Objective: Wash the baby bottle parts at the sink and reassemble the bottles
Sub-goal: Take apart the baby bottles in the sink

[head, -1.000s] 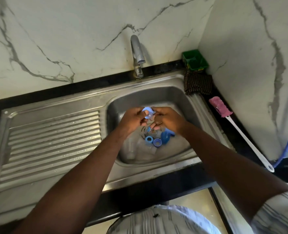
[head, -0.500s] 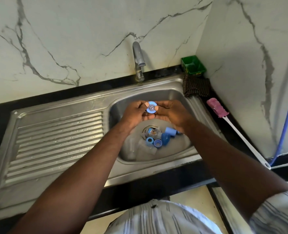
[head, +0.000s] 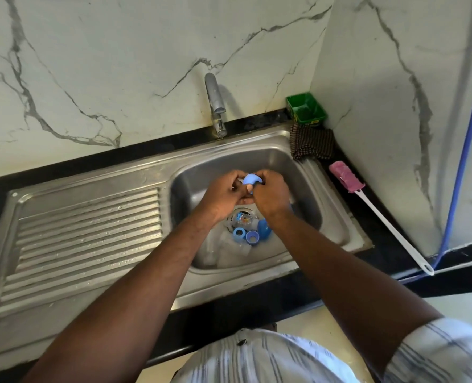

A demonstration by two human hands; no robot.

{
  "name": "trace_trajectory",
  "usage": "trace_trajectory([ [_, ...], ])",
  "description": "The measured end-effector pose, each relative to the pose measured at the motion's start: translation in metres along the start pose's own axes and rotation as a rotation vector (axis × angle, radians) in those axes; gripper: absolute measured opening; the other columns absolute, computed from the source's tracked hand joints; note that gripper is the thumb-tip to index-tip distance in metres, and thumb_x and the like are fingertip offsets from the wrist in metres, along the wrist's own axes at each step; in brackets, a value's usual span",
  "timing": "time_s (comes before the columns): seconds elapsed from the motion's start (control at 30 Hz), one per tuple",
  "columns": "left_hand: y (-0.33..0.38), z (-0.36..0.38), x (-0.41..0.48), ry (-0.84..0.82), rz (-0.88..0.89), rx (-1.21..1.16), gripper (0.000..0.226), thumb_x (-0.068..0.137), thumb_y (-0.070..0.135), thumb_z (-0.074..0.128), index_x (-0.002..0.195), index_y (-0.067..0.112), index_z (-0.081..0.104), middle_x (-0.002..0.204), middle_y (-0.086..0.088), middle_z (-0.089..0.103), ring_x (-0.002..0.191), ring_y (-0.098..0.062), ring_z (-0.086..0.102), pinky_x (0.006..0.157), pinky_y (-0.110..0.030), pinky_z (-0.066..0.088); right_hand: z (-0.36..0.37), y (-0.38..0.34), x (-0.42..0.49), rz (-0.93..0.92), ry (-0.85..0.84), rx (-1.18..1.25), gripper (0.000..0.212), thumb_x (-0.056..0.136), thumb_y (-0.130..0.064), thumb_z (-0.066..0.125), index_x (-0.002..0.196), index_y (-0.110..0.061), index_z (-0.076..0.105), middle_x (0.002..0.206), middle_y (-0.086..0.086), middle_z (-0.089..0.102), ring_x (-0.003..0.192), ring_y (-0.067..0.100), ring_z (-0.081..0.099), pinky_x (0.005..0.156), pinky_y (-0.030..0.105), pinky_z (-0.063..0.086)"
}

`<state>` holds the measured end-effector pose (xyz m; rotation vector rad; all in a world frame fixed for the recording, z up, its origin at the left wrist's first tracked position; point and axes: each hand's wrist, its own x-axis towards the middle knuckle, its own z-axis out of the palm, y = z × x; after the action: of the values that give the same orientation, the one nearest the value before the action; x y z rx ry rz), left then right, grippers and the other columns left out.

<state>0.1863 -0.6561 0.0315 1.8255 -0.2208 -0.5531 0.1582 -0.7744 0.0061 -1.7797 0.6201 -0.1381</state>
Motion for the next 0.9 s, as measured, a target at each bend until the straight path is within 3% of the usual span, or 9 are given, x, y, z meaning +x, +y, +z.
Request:
trace_trajectory([
  [0.07,0.003,0.005,0.002,-0.014,0.037,0.085,0.019,0.097,0.001,0.060,0.117,0.002,0.059,0.090,-0.003,0.062,0.064,0.006,0.067,0.059,-0.011,0.053,0.000,0.004,0.001,-0.010,0.038,-0.008,0.022,0.085,-0.002,0.061,0.105,-0.009,0.069,0.101,0.006,0.071,0.092,0.019,0.068,0.080,0.036,0.060],
  [0.17,0.006,0.007,0.005,-0.023,-0.009,0.032,0.016,0.098,0.002,0.058,0.114,0.004,0.057,0.099,-0.007,0.062,0.071,-0.006,0.069,0.065,-0.016,0.058,-0.006,0.006,0.007,-0.057,0.009,-0.124,0.021,0.087,-0.004,0.058,0.103,-0.009,0.071,0.098,0.006,0.072,0.092,0.021,0.067,0.081,0.033,0.056],
  [0.23,0.006,0.007,0.005,-0.026,-0.044,-0.037,0.021,0.098,0.002,0.058,0.119,0.001,0.056,0.105,-0.008,0.061,0.076,-0.010,0.069,0.068,-0.018,0.059,-0.010,0.005,0.011,-0.095,-0.024,-0.160,0.020,0.087,-0.007,0.060,0.102,-0.010,0.073,0.096,0.007,0.074,0.091,0.022,0.069,0.085,0.039,0.056],
  [0.4,-0.005,-0.002,0.004,0.004,-0.142,-0.373,0.018,0.105,0.011,0.048,0.116,0.002,0.058,0.103,-0.012,0.071,0.082,-0.020,0.076,0.075,-0.027,0.062,-0.007,0.009,0.012,-0.088,-0.099,-0.019,0.030,0.083,-0.009,0.066,0.111,-0.016,0.076,0.104,0.000,0.076,0.099,0.016,0.070,0.092,0.041,0.056],
  [0.53,-0.016,-0.003,0.008,0.022,-0.230,-0.424,0.023,0.106,0.016,0.047,0.116,0.000,0.060,0.102,-0.017,0.074,0.091,-0.028,0.075,0.084,-0.032,0.061,-0.005,0.019,0.015,-0.039,-0.154,0.044,0.033,0.082,-0.012,0.068,0.114,-0.015,0.075,0.107,0.001,0.075,0.100,0.018,0.071,0.092,0.043,0.057],
  [0.67,-0.024,-0.005,0.012,0.061,-0.290,-0.553,0.028,0.106,0.017,0.049,0.115,-0.005,0.063,0.102,-0.020,0.073,0.089,-0.025,0.075,0.080,-0.029,0.062,-0.005,0.028,0.019,-0.005,-0.233,0.183,0.032,0.084,-0.005,0.069,0.115,-0.010,0.072,0.109,0.008,0.075,0.102,0.026,0.071,0.092,0.048,0.057],
  [0.8,-0.033,-0.005,0.018,0.133,-0.335,-0.663,0.021,0.104,0.009,0.050,0.107,-0.007,0.063,0.101,-0.021,0.068,0.082,-0.022,0.073,0.076,-0.028,0.062,-0.011,0.031,0.019,0.073,-0.308,0.389,0.028,0.087,0.007,0.067,0.115,0.001,0.067,0.108,0.019,0.073,0.100,0.032,0.072,0.089,0.044,0.058],
  [0.9,-0.046,-0.006,0.026,0.162,-0.371,-0.609,0.016,0.103,0.008,0.052,0.104,-0.004,0.063,0.102,-0.021,0.067,0.084,-0.024,0.071,0.078,-0.032,0.062,-0.014,0.037,0.023,0.132,-0.359,0.405,0.028,0.086,0.003,0.071,0.114,0.005,0.064,0.108,0.022,0.072,0.099,0.033,0.072,0.088,0.042,0.059],
])
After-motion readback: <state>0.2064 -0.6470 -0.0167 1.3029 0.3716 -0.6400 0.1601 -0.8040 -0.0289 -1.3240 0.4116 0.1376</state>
